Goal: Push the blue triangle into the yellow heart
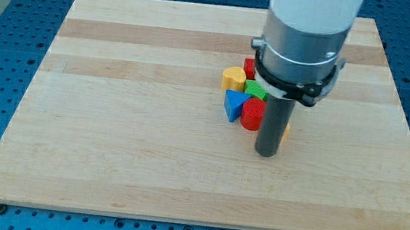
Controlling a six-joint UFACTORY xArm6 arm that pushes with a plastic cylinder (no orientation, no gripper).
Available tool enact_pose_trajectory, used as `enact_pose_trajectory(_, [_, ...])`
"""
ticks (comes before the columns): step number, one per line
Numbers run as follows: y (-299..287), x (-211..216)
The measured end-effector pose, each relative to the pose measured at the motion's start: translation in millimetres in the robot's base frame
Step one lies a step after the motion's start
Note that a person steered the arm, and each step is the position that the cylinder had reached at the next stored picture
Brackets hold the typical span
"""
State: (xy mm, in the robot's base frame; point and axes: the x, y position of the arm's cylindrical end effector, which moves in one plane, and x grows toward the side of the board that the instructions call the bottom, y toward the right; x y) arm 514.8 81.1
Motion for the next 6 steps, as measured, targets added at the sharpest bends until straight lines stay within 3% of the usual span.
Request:
enact_pose_trajectory(2, [2.6,-20.2])
enact_pose_trajectory(3, [-49.3,4.2])
enact_pose_trajectory(4, [-67.7,-1.6])
enact_pose_trajectory(6, [-60.0,-46.7])
